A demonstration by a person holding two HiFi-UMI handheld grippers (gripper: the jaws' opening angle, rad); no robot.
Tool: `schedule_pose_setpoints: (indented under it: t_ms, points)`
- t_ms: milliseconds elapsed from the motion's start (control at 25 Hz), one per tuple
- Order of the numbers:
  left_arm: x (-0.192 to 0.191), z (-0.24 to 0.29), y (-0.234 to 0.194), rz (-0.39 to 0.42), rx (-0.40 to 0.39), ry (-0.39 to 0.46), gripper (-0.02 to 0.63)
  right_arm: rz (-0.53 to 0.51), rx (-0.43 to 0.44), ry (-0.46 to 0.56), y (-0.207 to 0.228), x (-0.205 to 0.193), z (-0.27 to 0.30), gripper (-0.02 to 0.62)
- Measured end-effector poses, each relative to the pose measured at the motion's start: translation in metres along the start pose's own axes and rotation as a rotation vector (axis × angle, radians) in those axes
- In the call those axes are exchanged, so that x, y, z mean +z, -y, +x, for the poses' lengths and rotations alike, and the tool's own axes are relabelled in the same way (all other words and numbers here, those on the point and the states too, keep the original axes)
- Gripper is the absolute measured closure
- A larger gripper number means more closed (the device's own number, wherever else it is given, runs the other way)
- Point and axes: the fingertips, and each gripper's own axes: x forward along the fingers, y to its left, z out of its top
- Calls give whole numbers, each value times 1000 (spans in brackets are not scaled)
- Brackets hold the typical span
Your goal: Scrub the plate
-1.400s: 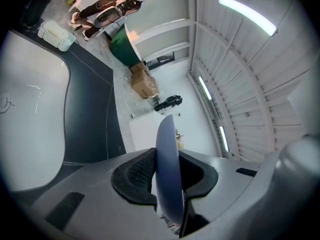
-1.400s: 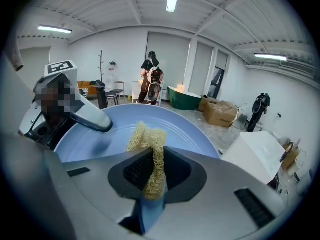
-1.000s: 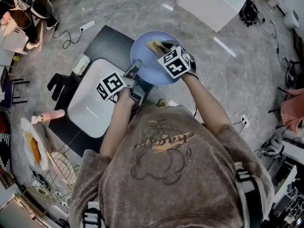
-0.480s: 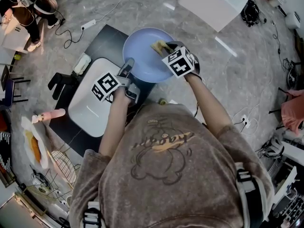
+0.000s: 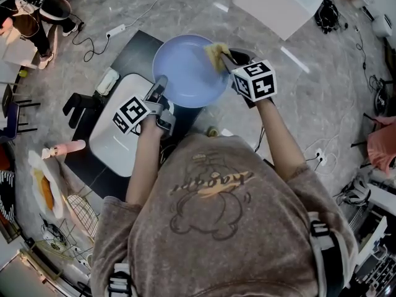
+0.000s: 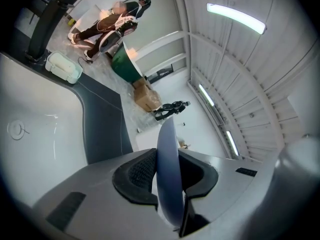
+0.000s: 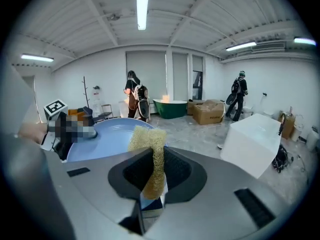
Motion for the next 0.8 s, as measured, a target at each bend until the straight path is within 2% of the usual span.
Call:
schedule_pose_setpoints:
  t_ms: [320,520,800]
  points:
    - [16,-20,-14,1,32,43,508,159,5,82,14,-7,-36,546]
    - [23,-24,-36,5,62,65,508,189,-14,100,16,-8,-44,546]
    - [26,-10,-89,-49,92,87,508,211,-1,84,2,-18,-40,546]
